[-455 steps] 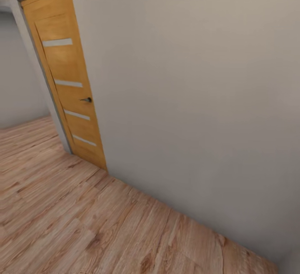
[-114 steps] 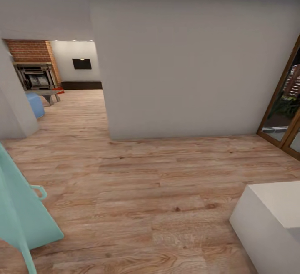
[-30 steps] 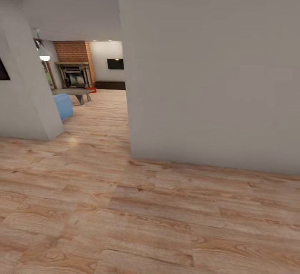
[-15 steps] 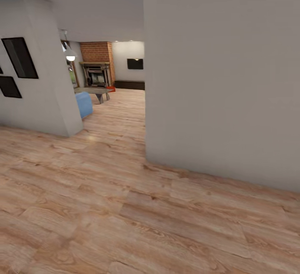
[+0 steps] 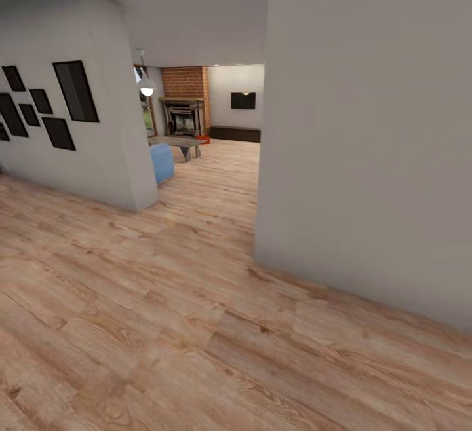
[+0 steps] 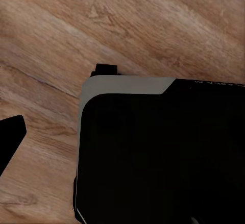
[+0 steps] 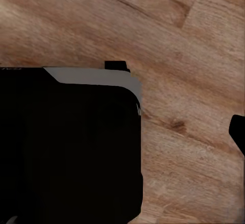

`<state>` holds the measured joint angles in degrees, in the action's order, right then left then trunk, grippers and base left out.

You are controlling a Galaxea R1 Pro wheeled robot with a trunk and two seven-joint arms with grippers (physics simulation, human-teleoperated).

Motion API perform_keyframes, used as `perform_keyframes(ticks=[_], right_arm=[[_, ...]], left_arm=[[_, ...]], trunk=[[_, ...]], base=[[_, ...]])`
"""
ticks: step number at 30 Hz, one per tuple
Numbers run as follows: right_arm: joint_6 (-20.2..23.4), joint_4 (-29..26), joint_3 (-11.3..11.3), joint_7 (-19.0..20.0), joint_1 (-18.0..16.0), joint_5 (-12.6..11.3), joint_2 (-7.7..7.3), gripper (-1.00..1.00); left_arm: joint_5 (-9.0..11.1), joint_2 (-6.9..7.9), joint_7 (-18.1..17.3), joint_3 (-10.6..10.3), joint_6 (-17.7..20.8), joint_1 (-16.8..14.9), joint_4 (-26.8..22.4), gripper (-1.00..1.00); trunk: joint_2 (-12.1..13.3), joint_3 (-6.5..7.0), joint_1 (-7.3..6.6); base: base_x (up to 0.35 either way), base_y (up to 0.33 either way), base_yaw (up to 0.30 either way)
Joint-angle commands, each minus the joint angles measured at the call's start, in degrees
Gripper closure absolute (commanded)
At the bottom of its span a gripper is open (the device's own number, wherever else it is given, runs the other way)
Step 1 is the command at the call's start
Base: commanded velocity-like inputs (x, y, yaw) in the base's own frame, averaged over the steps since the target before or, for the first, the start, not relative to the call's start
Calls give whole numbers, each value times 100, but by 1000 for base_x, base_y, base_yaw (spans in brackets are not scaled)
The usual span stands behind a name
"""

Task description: Move the two storage containers from the living room to the garage. In the garage, place one container on the floor and stack the other container on top of it (either order is fine).

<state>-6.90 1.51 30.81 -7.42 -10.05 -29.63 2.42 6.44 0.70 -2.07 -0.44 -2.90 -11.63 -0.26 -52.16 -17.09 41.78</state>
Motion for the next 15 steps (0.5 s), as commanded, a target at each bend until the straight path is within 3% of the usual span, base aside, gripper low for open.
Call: perform_keyframes(ticks=[1, 15], right_arm=[[-30, 16, 48, -5, -6, -52, 4, -100], [-31, 16, 48, -5, -6, -52, 4, -100]], left_arm=[[59, 1, -22, -9, -17, -5, 9, -100], [59, 1, -22, -9, -18, -5, 9, -100]], trunk=[[-4, -7, 4], [-4, -7, 4]], base=[[322, 0, 271], [322, 0, 271]])
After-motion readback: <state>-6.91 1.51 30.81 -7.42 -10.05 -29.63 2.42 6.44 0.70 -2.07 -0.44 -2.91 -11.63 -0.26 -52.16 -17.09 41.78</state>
